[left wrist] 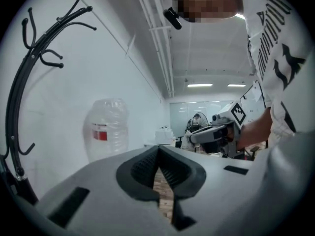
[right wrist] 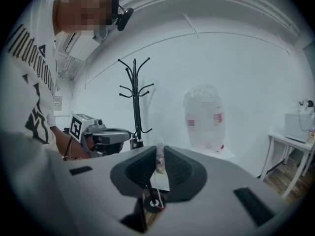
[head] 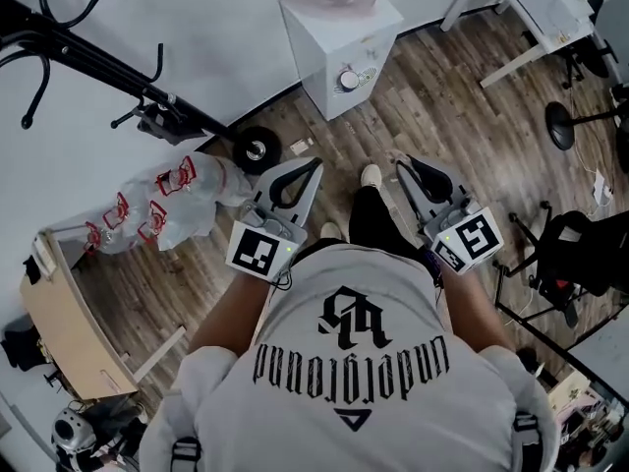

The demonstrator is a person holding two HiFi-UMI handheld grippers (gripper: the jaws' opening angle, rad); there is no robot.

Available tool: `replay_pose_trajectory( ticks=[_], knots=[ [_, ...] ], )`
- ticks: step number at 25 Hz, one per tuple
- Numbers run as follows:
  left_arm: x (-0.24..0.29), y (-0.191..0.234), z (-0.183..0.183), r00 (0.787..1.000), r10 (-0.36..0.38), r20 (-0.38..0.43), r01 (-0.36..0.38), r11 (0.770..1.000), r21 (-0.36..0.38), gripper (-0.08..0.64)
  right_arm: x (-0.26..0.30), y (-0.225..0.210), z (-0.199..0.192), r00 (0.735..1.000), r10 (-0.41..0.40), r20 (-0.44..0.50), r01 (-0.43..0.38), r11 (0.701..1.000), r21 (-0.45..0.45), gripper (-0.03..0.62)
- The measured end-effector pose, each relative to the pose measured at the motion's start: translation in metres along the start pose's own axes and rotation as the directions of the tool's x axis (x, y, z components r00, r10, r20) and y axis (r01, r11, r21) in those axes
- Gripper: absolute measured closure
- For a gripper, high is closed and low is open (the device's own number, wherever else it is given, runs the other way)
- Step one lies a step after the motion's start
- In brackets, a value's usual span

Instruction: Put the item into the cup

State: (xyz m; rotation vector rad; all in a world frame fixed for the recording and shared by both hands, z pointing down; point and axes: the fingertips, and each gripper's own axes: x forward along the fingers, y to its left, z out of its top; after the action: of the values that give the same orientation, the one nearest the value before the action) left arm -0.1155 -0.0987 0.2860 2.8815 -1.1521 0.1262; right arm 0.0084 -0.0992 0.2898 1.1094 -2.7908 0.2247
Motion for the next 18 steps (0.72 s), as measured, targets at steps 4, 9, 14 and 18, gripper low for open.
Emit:
replay_pose_trajectory(
  ticks=[4,9,14,18],
  knots=[
    [0.019,0.026,-0.018,0.999,0.043,-0.029,-0.044,0.999,-0.030,0.554,0.032,-0.026,-0.010,0.999,0.035,-0.022,-0.035,0.999,-0.007,0.540],
    [0.059,0.058,-0.044,0.993,0.086,-0.082,-0.092,0.993,-0.068,0.554,0.073,-0.069,-0.024,0.992,0.087,-0.088,-0.090,0.995,-0.030,0.540],
    [0.116,0.089,-0.087,0.987,0.071,-0.141,-0.084,0.992,-0.092,0.552,0.123,-0.130,-0.066,0.979,0.134,-0.152,-0.128,0.991,0.047,0.538],
    [0.150,0.116,-0.129,0.981,0.082,-0.176,-0.104,0.987,-0.122,0.552,0.168,-0.171,-0.110,0.964,0.161,-0.213,-0.147,0.986,0.081,0.538]
  ],
)
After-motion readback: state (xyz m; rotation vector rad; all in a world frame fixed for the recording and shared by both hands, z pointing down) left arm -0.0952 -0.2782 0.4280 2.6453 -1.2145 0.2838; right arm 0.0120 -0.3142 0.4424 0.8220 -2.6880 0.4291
